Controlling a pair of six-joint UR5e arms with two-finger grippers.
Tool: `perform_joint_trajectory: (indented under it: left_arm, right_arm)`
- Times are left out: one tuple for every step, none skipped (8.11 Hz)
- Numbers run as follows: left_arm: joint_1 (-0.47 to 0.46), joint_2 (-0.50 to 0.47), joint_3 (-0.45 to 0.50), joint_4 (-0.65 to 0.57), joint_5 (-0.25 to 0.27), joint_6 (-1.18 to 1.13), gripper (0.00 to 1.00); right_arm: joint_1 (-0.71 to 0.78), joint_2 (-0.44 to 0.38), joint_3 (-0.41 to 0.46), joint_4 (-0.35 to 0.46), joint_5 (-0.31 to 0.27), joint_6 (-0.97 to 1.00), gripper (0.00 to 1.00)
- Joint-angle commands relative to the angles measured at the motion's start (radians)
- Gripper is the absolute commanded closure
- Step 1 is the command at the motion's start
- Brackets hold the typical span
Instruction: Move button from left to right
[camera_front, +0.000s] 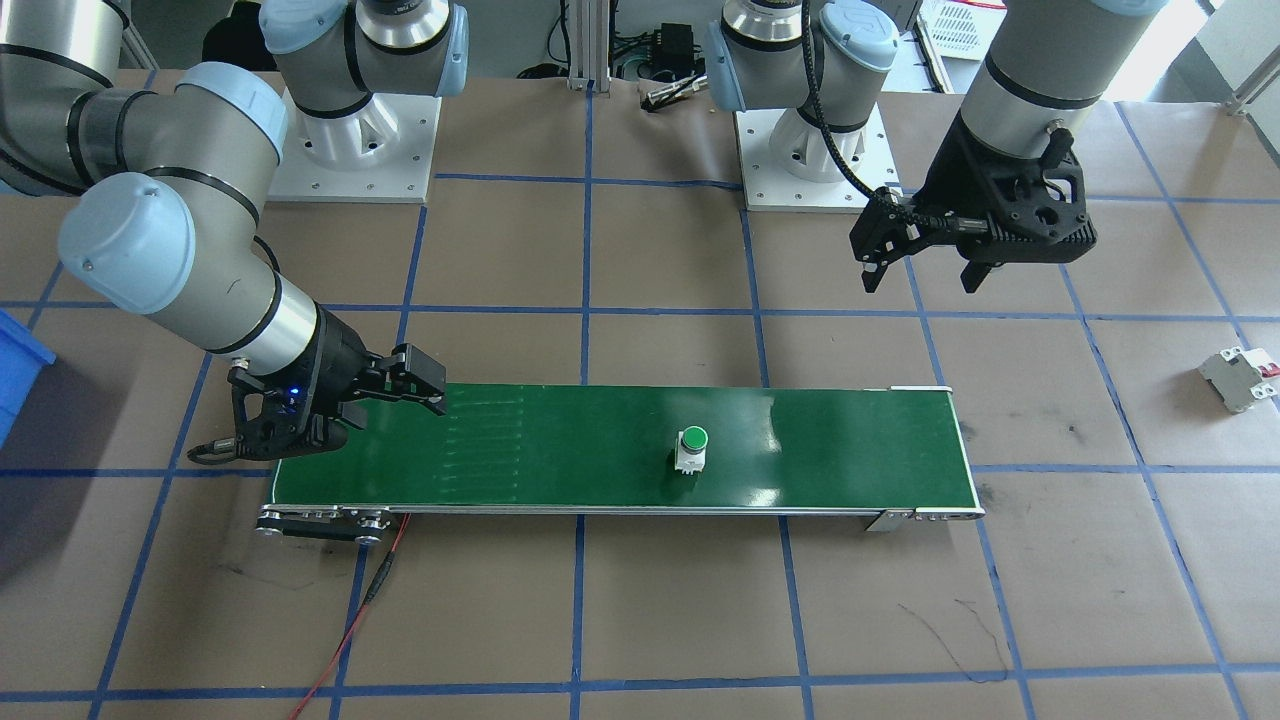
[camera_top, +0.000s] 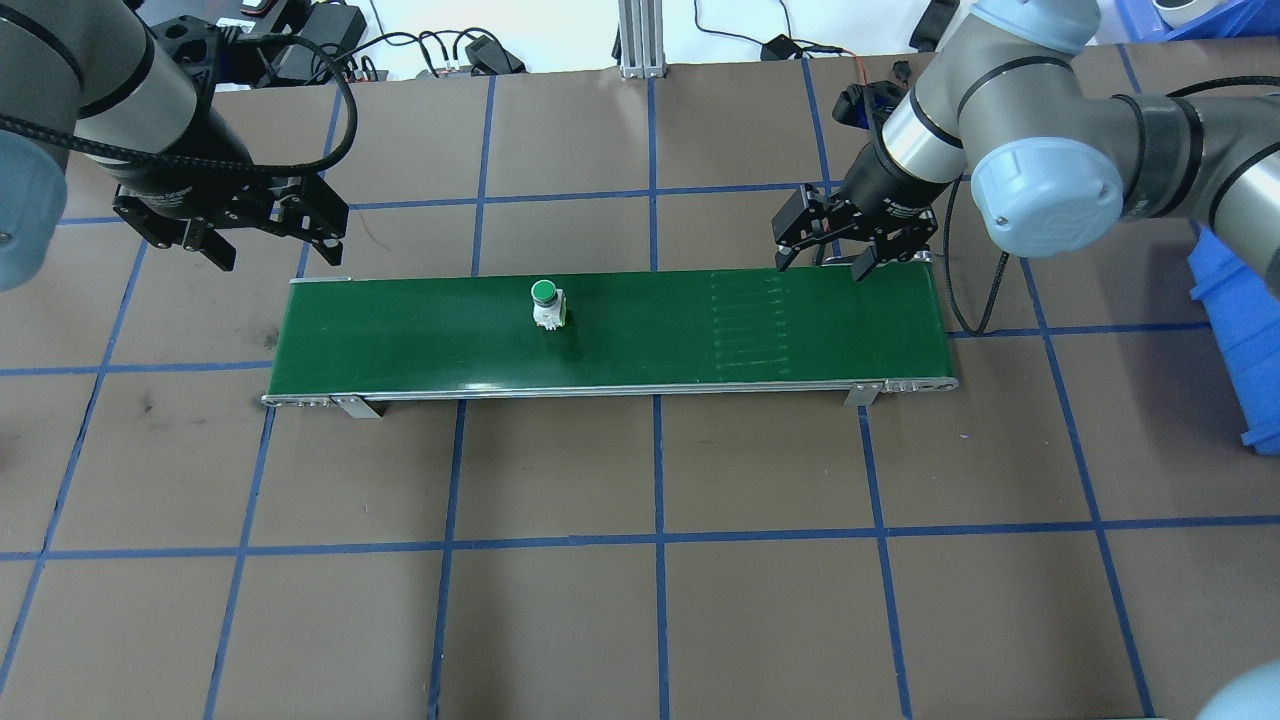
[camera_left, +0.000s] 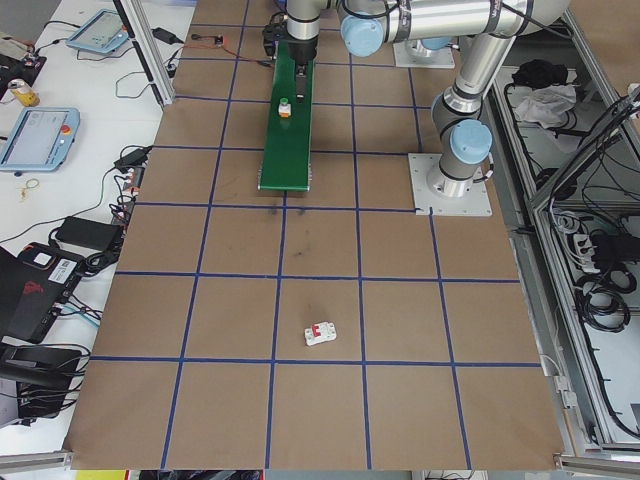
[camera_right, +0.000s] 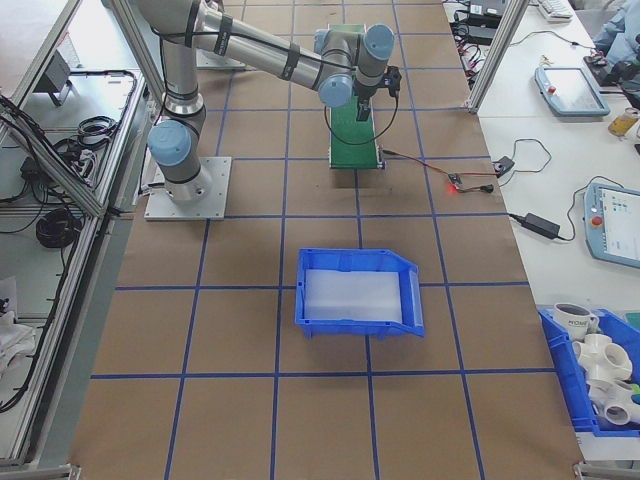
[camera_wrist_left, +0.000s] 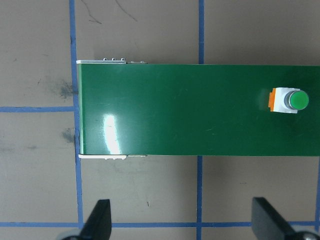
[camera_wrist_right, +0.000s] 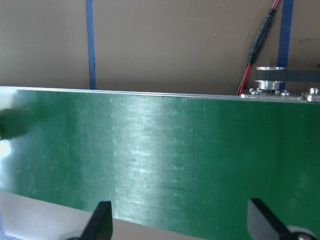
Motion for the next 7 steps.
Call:
perform_joint_trajectory:
  left_arm:
    - [0.002, -0.008, -0.003, 0.002, 0.004, 0.000, 0.00]
    - [0.003, -0.008, -0.002, 0.005, 0.003, 0.000, 0.00]
    - [0.005, -0.014, -0.002, 0.023, 0.000, 0.002, 0.00]
    - [0.005, -0.022, -0.003, 0.072, 0.004, 0.000, 0.00]
    - [0.005, -0.017, -0.003, 0.074, 0.004, 0.000, 0.00]
    - [0.005, -0.002, -0.002, 0.062, 0.004, 0.000, 0.00]
    - [0.005, 0.001, -0.003, 0.059, 0.004, 0.000, 0.00]
  right_arm:
    - [0.040, 0.005, -0.007, -0.034, 0.004, 0.173, 0.05]
    - [0.059, 0.011, -0.013, -0.040, 0.002, 0.223, 0.05]
    - [0.089, 0.017, -0.016, -0.060, 0.000, 0.288, 0.05]
    - [0.106, 0.022, -0.016, -0.072, -0.001, 0.305, 0.05]
    - [0.112, 0.019, -0.021, -0.101, -0.001, 0.313, 0.05]
    - [0.143, 0.025, -0.047, -0.119, -0.006, 0.317, 0.05]
    - [0.164, 0.039, -0.062, -0.126, -0.018, 0.372, 0.04]
